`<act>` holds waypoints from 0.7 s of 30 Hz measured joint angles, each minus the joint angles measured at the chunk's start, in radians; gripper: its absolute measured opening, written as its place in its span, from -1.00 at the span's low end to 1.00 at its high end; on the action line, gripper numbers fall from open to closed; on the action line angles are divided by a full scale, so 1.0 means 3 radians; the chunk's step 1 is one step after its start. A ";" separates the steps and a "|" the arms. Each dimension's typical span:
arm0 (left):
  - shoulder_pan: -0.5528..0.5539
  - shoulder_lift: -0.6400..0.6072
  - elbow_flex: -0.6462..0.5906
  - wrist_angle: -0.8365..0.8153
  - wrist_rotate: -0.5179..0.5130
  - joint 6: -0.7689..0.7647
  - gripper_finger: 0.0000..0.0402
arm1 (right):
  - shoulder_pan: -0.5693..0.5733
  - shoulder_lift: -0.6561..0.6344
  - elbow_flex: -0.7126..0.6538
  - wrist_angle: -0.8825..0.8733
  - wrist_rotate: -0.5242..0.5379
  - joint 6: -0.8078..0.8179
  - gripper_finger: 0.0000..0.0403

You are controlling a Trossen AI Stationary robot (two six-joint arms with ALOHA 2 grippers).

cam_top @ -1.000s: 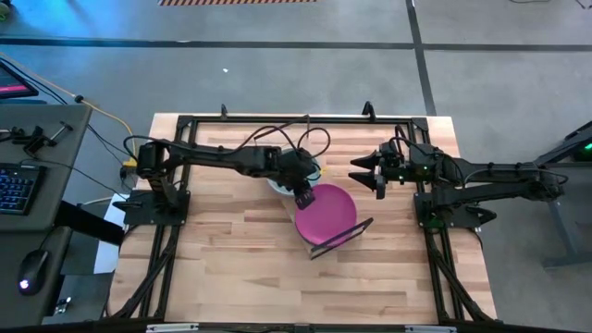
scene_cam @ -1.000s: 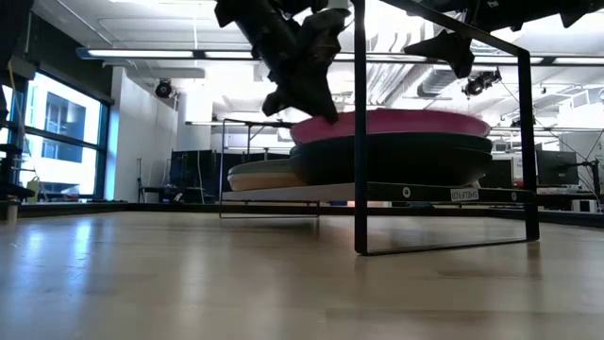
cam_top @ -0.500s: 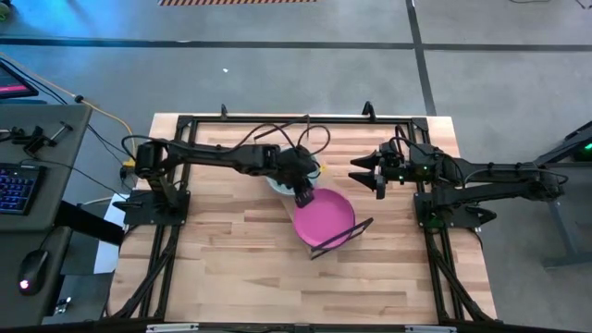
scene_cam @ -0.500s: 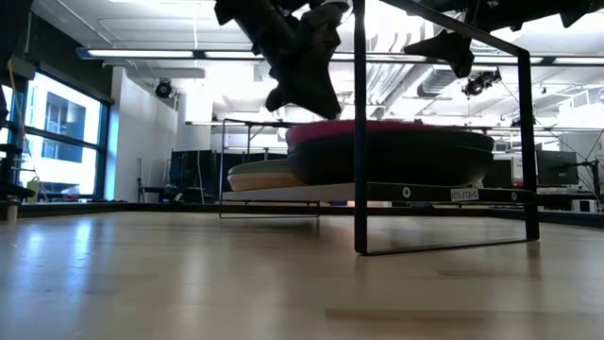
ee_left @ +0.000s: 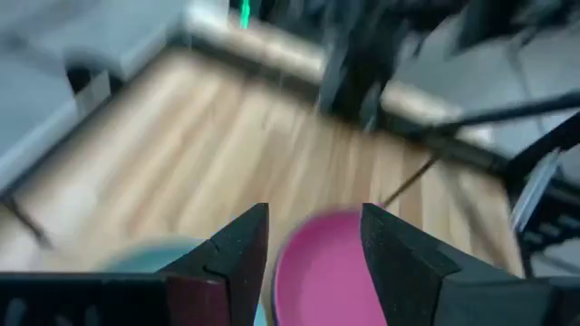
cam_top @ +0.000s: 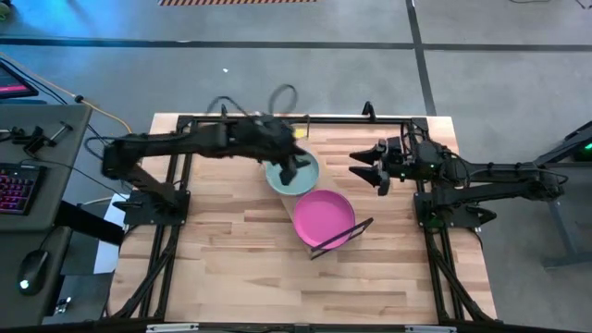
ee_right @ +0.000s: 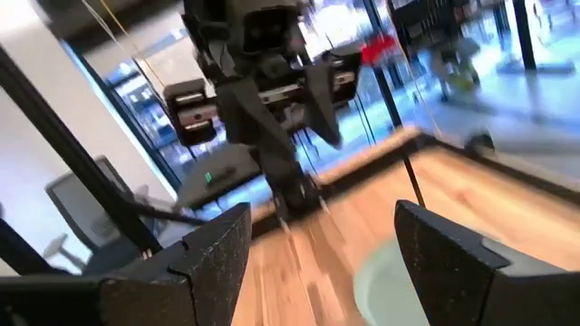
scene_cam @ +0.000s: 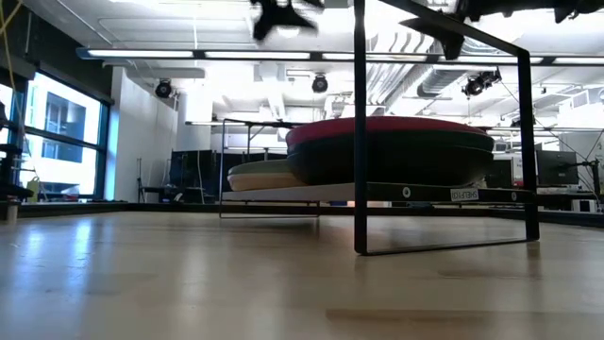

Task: Place and stack plates onto a shelf
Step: Return to home position

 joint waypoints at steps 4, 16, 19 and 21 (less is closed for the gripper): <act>-0.0083 -0.0427 -0.0276 0.0772 -0.0067 0.0182 -0.19 | 0.0001 0.0013 0.0000 0.0254 -0.0003 -0.0066 0.26; -0.0447 -0.1349 -0.1972 0.2800 -0.0411 -0.0107 -0.20 | 0.0003 0.0011 0.0000 0.0275 -0.0084 -0.0234 0.26; -0.0463 -0.1534 -0.2129 0.2867 -0.0450 -0.0112 -0.20 | 0.0003 0.0011 0.0000 0.0287 -0.0090 -0.0247 0.26; -0.0463 -0.1626 -0.2190 0.2892 -0.0486 -0.0113 -0.20 | 0.0003 0.0011 0.0000 0.0287 -0.0090 -0.0250 0.26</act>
